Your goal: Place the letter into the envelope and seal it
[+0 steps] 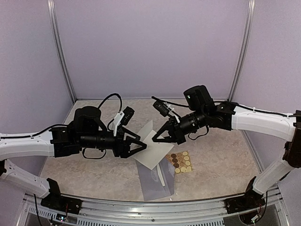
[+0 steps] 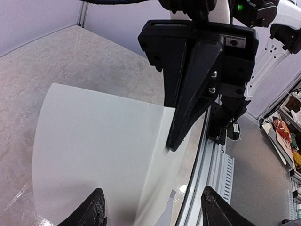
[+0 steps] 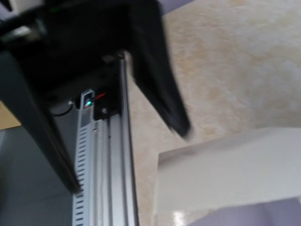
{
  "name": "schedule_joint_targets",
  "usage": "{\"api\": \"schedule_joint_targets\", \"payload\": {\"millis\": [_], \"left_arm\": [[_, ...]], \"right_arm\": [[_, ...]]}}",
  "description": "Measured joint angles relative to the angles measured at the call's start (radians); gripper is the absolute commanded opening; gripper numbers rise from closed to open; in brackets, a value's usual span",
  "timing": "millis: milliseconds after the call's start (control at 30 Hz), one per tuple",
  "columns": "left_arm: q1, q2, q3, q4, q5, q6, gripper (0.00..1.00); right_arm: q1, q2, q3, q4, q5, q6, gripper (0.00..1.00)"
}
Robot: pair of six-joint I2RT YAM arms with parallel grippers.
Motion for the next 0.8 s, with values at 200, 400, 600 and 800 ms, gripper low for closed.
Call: {"api": "schedule_joint_targets", "payload": {"millis": [200,400,600,800], "left_arm": [[-0.023,0.061,0.014,0.005,0.019,0.01,0.59],[-0.028,0.083,0.023,0.011,0.043,0.014,0.4],[-0.033,0.093,0.023,0.02,0.071,0.02,0.09],[-0.033,0.096,0.023,0.029,0.082,0.016,0.0]], "right_arm": [[0.029,0.024,0.033,-0.037,-0.029,-0.043,0.0],[0.037,0.032,0.037,-0.064,-0.038,-0.07,0.0],[0.037,0.037,0.048,-0.078,-0.036,-0.088,0.0],[0.039,0.034,0.047,-0.069,0.021,-0.073,0.47]]}}
